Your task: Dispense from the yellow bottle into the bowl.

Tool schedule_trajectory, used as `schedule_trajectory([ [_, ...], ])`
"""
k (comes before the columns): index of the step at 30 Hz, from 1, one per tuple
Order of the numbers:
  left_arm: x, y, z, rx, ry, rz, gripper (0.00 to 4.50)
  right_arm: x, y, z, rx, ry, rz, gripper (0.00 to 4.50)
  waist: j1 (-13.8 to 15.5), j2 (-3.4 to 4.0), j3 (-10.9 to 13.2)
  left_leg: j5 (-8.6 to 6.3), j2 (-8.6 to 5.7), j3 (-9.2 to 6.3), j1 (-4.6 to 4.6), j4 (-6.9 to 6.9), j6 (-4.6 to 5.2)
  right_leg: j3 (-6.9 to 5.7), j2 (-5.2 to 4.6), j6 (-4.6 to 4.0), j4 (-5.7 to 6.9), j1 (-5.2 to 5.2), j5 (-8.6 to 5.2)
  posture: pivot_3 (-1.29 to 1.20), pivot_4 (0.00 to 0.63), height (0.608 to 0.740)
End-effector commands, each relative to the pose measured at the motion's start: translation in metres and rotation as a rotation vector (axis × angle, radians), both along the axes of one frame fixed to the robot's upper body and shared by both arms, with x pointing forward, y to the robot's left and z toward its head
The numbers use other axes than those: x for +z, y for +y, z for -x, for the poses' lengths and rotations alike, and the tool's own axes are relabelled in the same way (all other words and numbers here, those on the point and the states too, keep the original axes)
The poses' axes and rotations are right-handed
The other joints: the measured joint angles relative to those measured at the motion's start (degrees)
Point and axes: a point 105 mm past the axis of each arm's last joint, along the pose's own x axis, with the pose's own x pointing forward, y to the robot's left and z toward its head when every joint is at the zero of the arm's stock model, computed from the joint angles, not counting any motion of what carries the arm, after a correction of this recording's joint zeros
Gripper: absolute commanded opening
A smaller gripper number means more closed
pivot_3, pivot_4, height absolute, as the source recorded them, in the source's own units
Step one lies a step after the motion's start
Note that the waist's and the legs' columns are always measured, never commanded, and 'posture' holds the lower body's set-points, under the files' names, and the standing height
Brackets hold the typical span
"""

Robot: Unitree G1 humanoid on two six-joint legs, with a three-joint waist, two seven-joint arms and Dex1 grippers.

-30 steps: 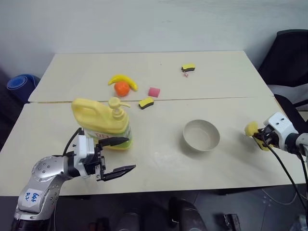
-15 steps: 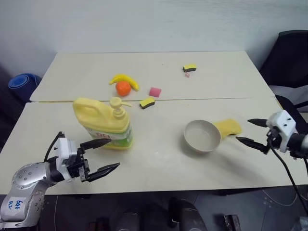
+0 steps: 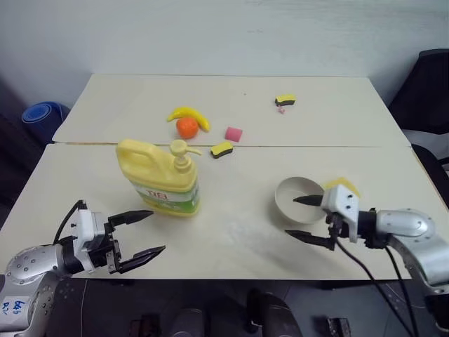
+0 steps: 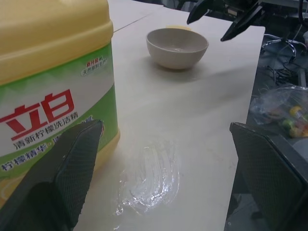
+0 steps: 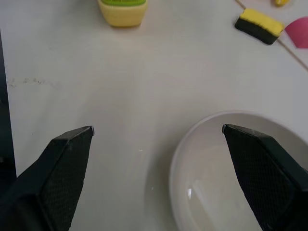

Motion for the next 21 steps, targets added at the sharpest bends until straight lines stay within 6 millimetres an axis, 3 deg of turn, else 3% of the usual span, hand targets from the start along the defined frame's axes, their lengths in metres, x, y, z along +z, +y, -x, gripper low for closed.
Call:
schedule_trajectory([
  [1,0.011,-0.001,-0.001,-0.007,-0.046,-0.009,4.50,-0.013,0.007,-0.007,-0.073,-0.015,0.032,4.45,-0.11,-0.01,-0.01,0.00,0.00,0.00,0.00,0.00,-0.01,0.00,0.01,0.00,0.02,-0.01,0.00,0.00,0.150,0.740],
  [8,0.021,-0.010,-0.006,-0.010,-0.075,0.033,4.50,-0.034,0.016,-0.025,-0.129,-0.023,0.049,4.45,-0.24,-0.03,-0.01,0.02,-0.02,0.03,0.00,0.00,-0.03,0.00,0.04,0.00,0.06,-0.02,0.00,0.00,0.150,0.740],
  [15,0.028,-0.010,-0.001,0.014,-0.066,0.064,4.50,-0.038,0.022,-0.026,-0.100,-0.039,0.067,2.10,-0.28,-0.04,-0.01,0.02,0.00,0.04,-0.02,0.00,-0.02,-0.01,0.10,0.01,0.13,-0.01,0.01,0.00,0.150,0.740],
  [18,0.040,-0.006,0.004,0.041,-0.068,0.089,4.50,-0.033,0.021,-0.029,-0.096,-0.075,0.076,1.01,-0.28,-0.04,-0.01,0.02,0.01,0.03,0.00,0.00,-0.02,0.00,0.10,0.01,0.07,0.00,0.00,0.00,0.150,0.740],
  [21,0.067,-0.005,0.013,0.034,-0.061,0.155,4.50,-0.025,0.022,-0.031,-0.057,-0.130,0.097,0.04,-0.41,-0.18,0.00,0.03,0.02,0.03,0.00,0.01,-0.03,0.00,0.12,0.00,0.07,-0.01,0.00,0.00,0.150,0.740],
])
